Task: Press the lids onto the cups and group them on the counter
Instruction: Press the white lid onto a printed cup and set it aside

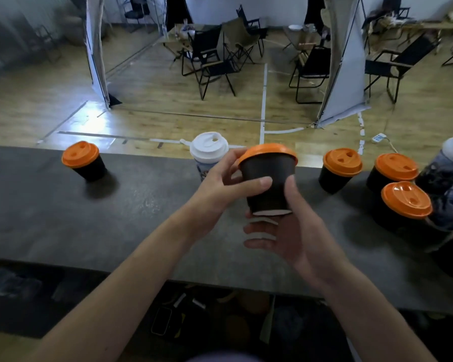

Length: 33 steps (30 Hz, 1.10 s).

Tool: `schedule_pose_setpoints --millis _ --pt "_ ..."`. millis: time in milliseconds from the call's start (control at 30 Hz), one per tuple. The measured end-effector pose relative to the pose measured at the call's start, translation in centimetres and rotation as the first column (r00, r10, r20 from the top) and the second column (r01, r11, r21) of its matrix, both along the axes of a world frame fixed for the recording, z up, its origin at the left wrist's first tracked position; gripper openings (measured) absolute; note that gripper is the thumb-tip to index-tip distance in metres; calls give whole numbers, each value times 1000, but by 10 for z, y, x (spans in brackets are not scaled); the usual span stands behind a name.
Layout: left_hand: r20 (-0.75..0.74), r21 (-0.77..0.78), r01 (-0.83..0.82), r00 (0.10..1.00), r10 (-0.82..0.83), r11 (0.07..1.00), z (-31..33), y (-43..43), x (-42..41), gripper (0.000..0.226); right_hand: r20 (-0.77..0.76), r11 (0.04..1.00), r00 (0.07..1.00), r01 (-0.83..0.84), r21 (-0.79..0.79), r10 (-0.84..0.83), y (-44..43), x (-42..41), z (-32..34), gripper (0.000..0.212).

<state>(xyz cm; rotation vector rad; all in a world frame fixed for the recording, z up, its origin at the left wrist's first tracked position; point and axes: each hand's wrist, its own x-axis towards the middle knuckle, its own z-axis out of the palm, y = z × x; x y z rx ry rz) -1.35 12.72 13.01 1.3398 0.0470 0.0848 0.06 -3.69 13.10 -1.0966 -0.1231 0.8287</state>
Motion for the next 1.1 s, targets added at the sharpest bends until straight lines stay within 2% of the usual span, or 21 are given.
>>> schedule_pose_setpoints --millis 167,300,367,467,667,733,867,933,1000,1033,1100 --pt "17 -48 49 999 -48 998 8 -3 -1 57 -60 999 997 -42 3 42 4 -5 2 81" --pt "23 122 -21 1000 18 992 13 -4 -4 52 -28 998 999 31 -56 -32 4 -6 1 81" --pt "26 89 31 999 -33 996 14 -4 -6 53 -67 1000 997 29 -4 -29 2 -8 5 79" --pt "26 -92 126 992 -125 988 17 -8 -5 53 -222 984 972 -36 175 75 -1 -9 11 81" --pt "12 -46 109 994 -109 993 17 -9 -7 60 -334 955 930 -56 290 156 -9 -13 10 79" --pt "-3 -21 79 997 -79 997 20 -12 -6 60 -313 961 936 -72 269 158 -12 -13 12 82" --pt "-44 163 23 999 -16 986 26 -9 -5 58 -53 998 997 49 -49 -52 -9 -10 7 81" --pt "-58 183 103 994 -94 978 29 -4 -5 61 -95 998 994 50 -43 -54 -7 -13 7 81" --pt "-39 97 169 985 -166 981 27 -3 -7 67 -239 998 970 -20 66 35 -7 -17 10 83" --pt "-27 37 167 986 -166 985 26 -4 -8 69 -290 993 954 -42 112 73 -7 -18 13 85" --pt "-6 0 118 993 -118 993 22 -5 -9 65 -272 993 958 -66 97 90 -7 -17 13 88"
